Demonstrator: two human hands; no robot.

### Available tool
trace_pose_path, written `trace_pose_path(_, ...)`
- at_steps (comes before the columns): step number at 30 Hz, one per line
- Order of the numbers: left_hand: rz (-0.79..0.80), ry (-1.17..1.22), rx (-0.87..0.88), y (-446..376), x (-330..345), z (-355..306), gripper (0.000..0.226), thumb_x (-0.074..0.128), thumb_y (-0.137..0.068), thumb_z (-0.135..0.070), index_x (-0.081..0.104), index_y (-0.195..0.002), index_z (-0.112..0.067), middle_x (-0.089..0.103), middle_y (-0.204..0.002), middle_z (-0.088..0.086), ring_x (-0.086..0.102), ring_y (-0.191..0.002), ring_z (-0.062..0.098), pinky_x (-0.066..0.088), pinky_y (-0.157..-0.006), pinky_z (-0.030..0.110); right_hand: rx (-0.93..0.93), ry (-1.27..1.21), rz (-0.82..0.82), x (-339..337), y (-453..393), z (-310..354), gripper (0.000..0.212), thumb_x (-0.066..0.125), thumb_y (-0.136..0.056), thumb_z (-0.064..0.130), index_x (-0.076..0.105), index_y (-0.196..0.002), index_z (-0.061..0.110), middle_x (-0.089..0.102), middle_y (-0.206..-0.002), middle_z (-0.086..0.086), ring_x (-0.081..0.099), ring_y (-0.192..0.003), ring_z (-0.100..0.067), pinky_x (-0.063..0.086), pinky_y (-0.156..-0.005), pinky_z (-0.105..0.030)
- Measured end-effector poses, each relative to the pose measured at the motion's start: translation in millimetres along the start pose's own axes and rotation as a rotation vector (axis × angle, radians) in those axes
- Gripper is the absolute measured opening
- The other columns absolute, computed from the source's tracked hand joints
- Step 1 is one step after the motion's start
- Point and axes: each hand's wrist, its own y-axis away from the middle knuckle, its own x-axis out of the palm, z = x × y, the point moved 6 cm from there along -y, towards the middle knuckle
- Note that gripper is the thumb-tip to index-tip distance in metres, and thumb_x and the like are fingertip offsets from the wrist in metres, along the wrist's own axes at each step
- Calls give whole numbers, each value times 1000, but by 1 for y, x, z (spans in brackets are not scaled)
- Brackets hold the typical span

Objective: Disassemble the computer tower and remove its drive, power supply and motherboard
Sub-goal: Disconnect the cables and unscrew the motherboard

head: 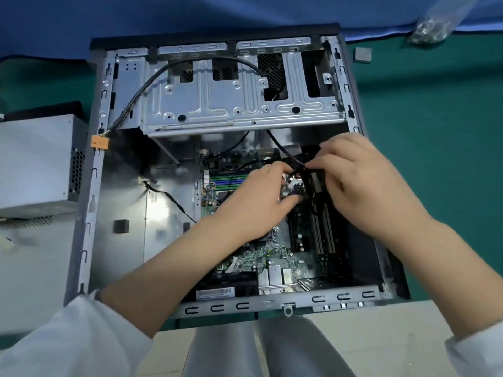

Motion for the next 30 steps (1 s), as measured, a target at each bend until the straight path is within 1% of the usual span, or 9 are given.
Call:
trace_pose_path(3,57,16,-145,-13,8,1,56,51,-86,-59,42,-127,-22,62,-106,-6,58,-97,18,46,-84,35,36,-69,-136,-4,3,-5,34,49,-73,-19,69,-95,-3,63,-95,-16,57,-98,-38,46,-85,-42)
trace_pose_path(6,110,58,-234,-25,14,-6,47,47,-77,-70,56,-99,-30,63,-91,-9,59,-87,18,46,-81,35,105,-128,-242,-10,5,-11,41,43,-68,-21,70,-92,-1,65,-96,-13,58,-105,-34,41,-94,-31)
trace_pose_path(8,57,172,-249,-27,14,-8,40,54,-74,-63,59,-78,-24,60,-71,-10,60,-77,19,47,-72,31,138,-157,-268,-11,7,-14,43,41,-67,-21,70,-91,0,66,-96,-12,58,-107,-31,41,-96,-29)
trace_pose_path(11,-92,120,-271,-23,4,7,22,59,-77,-36,55,-63,-19,52,-55,-9,58,-66,23,49,-65,30,138,-158,-261,-10,7,-14,43,40,-67,-21,70,-90,0,66,-94,-12,59,-105,-30,41,-96,-29)
trace_pose_path(17,-119,219,-309,-22,-4,27,6,55,-82,-25,59,-85,-26,56,-64,-6,50,-61,15,41,-60,30,134,-166,-280,-11,6,-16,40,41,-69,-20,71,-85,1,67,-90,-11,60,-100,-30,43,-91,-29)
trace_pose_path(22,-138,-40,-194,-17,4,12,30,52,-86,-26,38,-110,-17,52,-85,-1,51,-85,24,36,-70,34,148,-134,-294,-13,5,-16,39,41,-69,-19,71,-84,1,66,-89,-12,60,-94,-32,44,-86,-31)
trace_pose_path(24,-280,-48,-100,-12,-6,4,36,59,-80,-23,32,-104,-16,43,-99,2,45,-95,24,38,-77,33,117,-58,-229,-11,1,-12,36,43,-69,-17,70,-85,0,65,-85,-13,58,-90,-35,44,-82,-36)
trace_pose_path(27,-452,-270,101,-7,-16,-17,42,64,-71,-15,45,-109,-9,44,-109,11,42,-100,29,39,-83,35,37,328,40,7,-6,1,27,46,-69,-8,67,-83,1,63,-76,-12,57,-76,-32,42,-78,-39)
trace_pose_path(30,-360,-429,123,-11,-8,-22,51,63,-72,-12,49,-121,-13,41,-120,10,38,-105,28,32,-87,33,87,609,369,30,-7,12,36,34,-68,-1,58,-94,5,53,-72,-3,41,-57,-22,37,-86,-36)
